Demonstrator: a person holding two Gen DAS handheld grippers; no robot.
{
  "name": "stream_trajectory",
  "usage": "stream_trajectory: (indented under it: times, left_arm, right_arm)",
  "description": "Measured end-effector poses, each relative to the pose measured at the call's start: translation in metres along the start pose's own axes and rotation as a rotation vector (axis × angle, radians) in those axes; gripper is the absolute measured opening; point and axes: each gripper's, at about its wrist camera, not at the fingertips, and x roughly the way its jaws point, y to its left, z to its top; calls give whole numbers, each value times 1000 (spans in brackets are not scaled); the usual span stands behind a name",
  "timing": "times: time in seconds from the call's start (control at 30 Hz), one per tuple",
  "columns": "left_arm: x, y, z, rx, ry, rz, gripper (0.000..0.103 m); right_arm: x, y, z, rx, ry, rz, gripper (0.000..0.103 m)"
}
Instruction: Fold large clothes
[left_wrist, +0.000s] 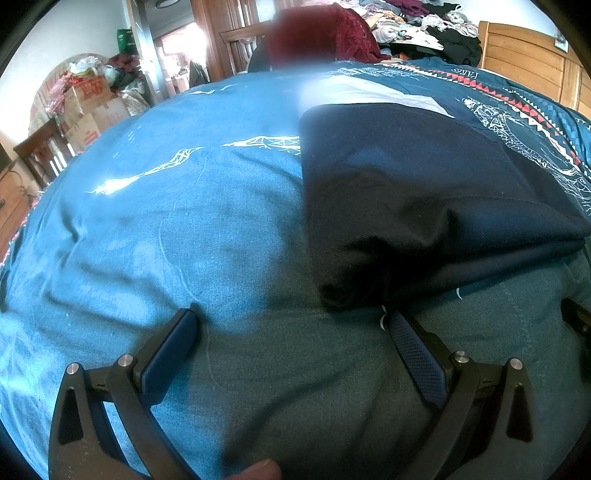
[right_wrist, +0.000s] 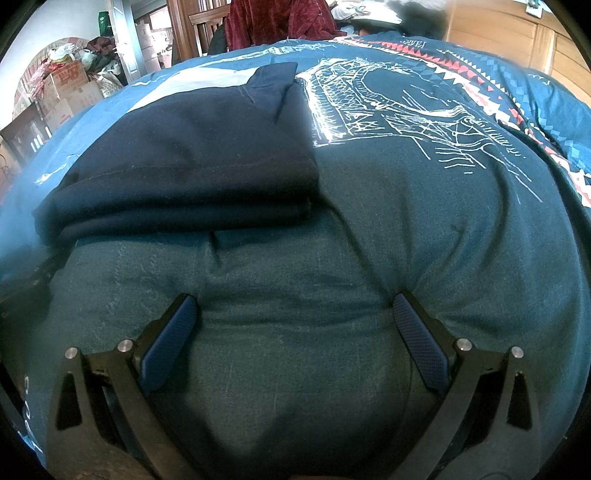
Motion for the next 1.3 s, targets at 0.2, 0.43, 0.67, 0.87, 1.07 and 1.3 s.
stream_trajectory:
  times: [0.2, 0.43, 0.67, 0.87, 1.07, 1.3]
  left_arm:
    - [0, 12, 5, -53, 33, -72, 103]
    - [-16, 8, 16, -23, 96, -90, 103]
    - [-138, 15, 49, -18, -135, -123, 103]
    - [-279, 50, 64, -148, -428, -157, 103]
    - [-309, 54, 60, -156, -349, -147, 103]
    - [-317, 33, 41, -91, -317, -85, 103]
  right_arm:
    - [-4, 4, 1, -14, 11, -6, 103]
    - [-35, 13, 15, -47, 53, -16, 103]
    - [-163, 33, 46, -45, -133, -4, 103]
    - [-279, 50, 54, -42, -415, -76, 103]
    - [-285, 66, 53, -44, -306, -44, 103]
    - [-274, 67, 42, -5, -171, -107, 103]
